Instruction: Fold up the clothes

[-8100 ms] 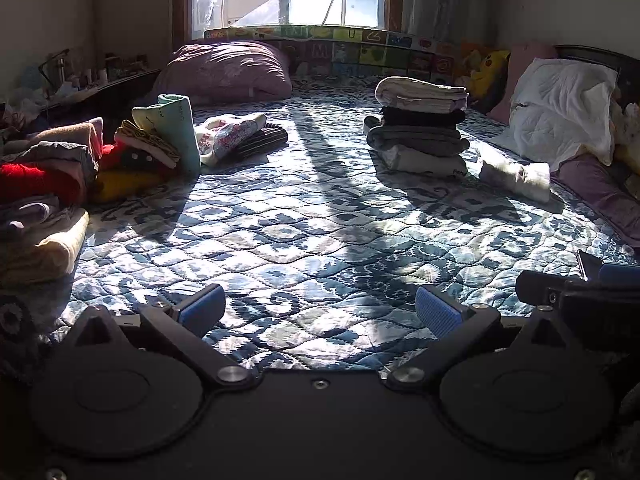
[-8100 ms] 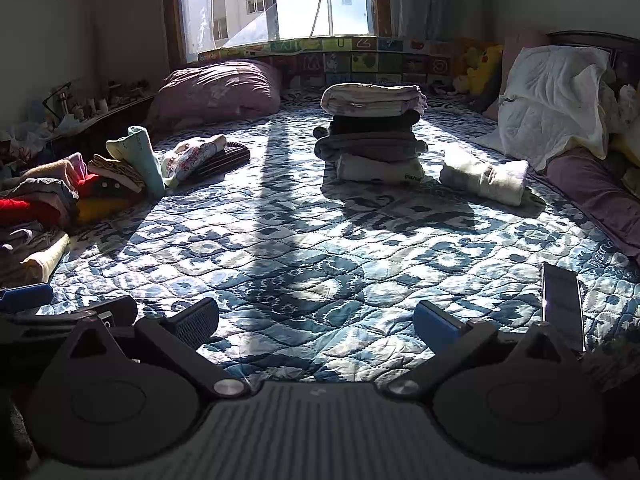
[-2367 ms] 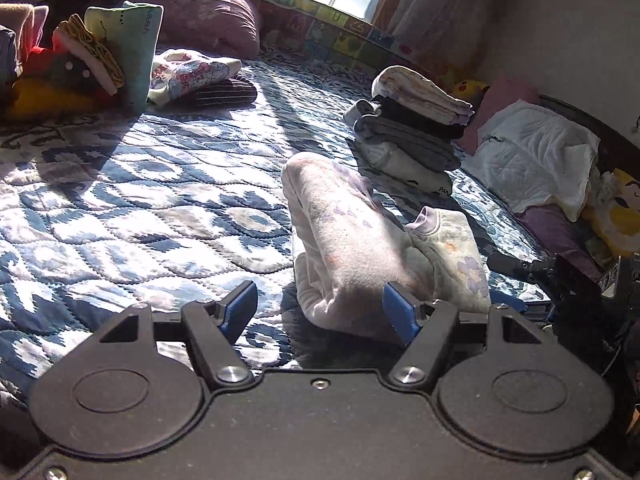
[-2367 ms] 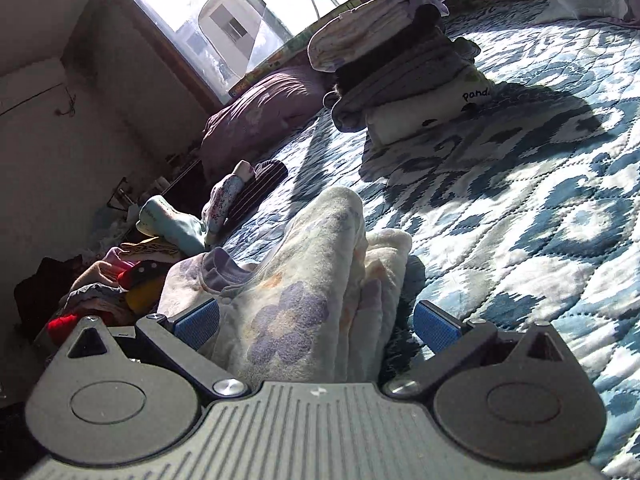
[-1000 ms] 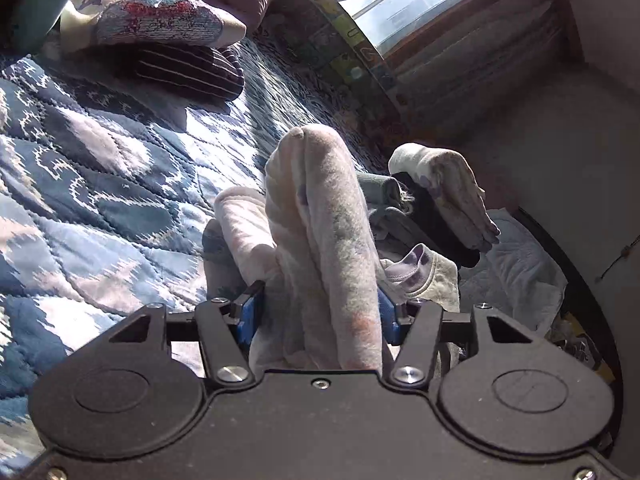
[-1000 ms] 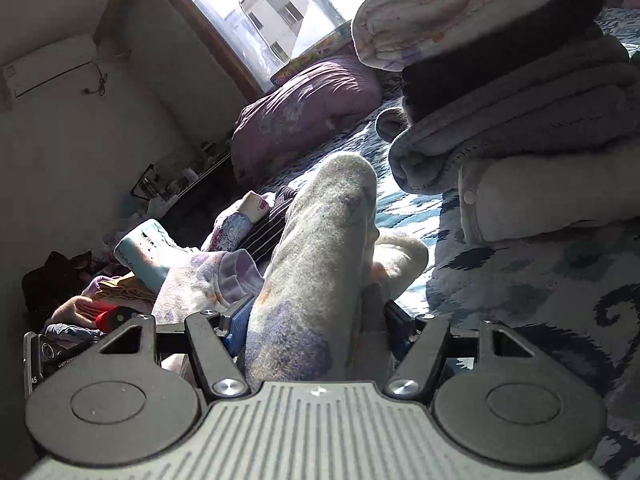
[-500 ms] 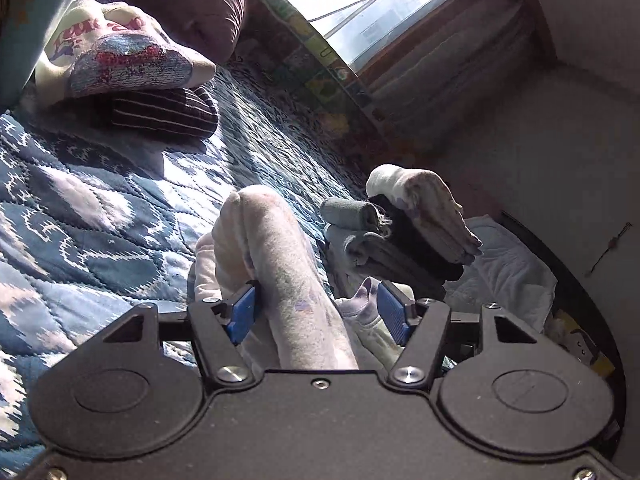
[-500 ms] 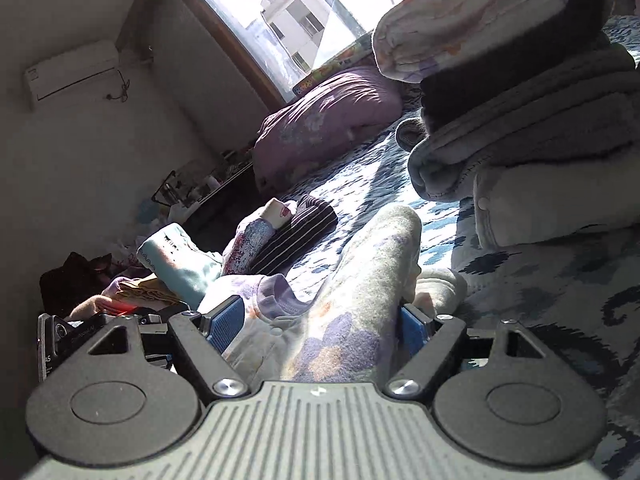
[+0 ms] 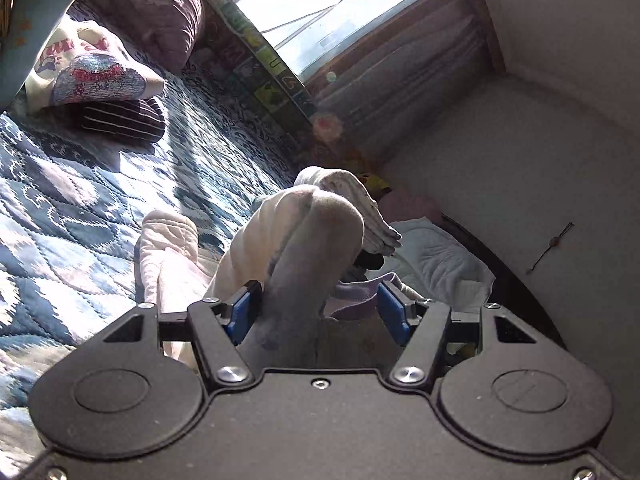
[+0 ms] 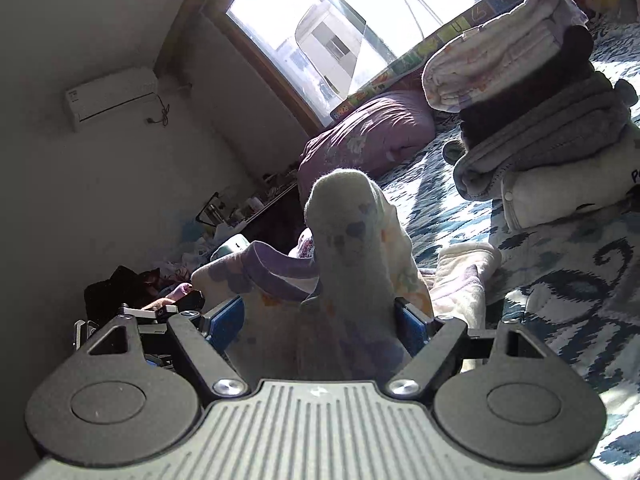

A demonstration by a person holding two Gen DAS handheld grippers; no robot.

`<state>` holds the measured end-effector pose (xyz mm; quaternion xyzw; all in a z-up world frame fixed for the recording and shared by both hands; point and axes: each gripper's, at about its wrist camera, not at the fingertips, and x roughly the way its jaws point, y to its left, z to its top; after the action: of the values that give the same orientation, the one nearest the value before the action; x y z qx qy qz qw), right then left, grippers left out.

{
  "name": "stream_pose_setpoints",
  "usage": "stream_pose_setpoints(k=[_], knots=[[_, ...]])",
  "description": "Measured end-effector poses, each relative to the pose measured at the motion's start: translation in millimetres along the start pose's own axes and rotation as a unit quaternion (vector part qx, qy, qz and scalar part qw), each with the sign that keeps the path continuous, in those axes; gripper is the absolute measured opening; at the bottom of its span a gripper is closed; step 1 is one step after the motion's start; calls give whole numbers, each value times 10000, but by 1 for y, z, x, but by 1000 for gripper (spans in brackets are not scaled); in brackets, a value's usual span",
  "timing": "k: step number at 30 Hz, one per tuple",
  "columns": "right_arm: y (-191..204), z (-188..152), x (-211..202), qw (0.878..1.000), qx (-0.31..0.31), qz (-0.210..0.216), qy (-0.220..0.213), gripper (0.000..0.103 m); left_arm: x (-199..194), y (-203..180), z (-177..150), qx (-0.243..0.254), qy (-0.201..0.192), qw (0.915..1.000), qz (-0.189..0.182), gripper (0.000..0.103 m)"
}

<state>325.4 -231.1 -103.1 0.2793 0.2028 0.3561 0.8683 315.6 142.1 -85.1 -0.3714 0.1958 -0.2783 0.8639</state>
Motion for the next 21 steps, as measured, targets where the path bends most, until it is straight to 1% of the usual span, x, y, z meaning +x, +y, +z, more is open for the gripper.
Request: stream_pose_setpoints(k=[2, 6, 10, 11, 14, 16, 18, 20, 21], knots=[[7, -11, -12, 10000, 39, -16, 54, 81, -7, -6, -7, 34, 29, 10000, 17, 62], [20, -32, -37, 9997, 31, -108, 231, 84, -28, -13, -30, 91, 201, 9996, 202, 62], [39, -52, -62, 9984, -268, -262, 431, 86, -52, -20, -56, 203, 438, 9980, 398, 62], [45, -58, -68, 9977, -353, -294, 497, 88, -58, -22, -64, 229, 513, 9974, 445, 62], [60, -74, -86, 9946, -624, -408, 728, 92, -72, -28, -85, 388, 746, 9945, 628, 62], [68, -84, -95, 9920, -766, -477, 879, 92, -80, -31, -98, 460, 918, 9921, 718, 63], [74, -94, -105, 9905, -752, -490, 1043, 92, -89, -34, -111, 527, 1130, 9896, 718, 63], [76, -100, -114, 9911, -637, -577, 1021, 92, -98, -40, -123, 662, 1343, 9859, 749, 63], [77, -102, -118, 9913, -579, -625, 1001, 92, -104, -43, -126, 738, 1258, 9853, 892, 63]])
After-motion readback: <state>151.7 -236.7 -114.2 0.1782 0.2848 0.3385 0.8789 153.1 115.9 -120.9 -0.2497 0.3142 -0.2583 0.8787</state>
